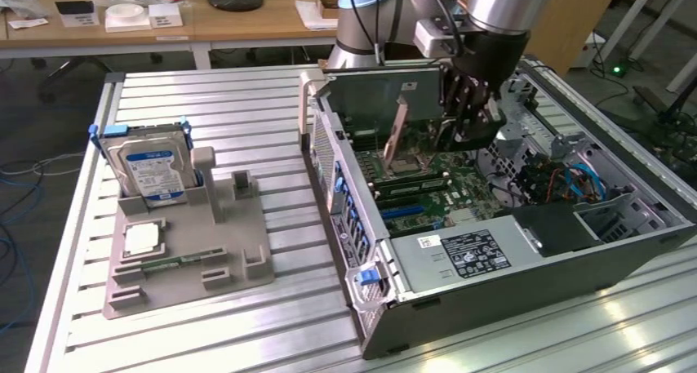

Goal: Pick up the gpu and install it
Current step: 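Insert the gpu into the slot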

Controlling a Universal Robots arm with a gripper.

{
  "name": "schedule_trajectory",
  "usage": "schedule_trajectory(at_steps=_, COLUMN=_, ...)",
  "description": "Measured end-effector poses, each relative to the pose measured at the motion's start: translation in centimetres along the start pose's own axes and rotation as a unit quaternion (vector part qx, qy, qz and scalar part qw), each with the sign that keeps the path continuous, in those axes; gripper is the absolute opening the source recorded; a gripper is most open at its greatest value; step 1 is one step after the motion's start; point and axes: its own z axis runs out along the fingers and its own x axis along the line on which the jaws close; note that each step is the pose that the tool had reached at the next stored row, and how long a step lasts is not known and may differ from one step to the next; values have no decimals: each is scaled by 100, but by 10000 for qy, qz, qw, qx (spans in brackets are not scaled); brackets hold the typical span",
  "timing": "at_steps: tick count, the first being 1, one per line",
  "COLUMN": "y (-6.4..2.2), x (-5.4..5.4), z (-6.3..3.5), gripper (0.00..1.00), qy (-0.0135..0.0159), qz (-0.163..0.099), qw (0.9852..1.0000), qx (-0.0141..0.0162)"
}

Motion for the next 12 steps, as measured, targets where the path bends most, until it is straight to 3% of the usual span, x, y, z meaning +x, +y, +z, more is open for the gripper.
schedule_trajectory(at_steps=12, y=102, x=4, z=212, gripper=28, qy=-1, qz=-72, qw=10000, qx=0)
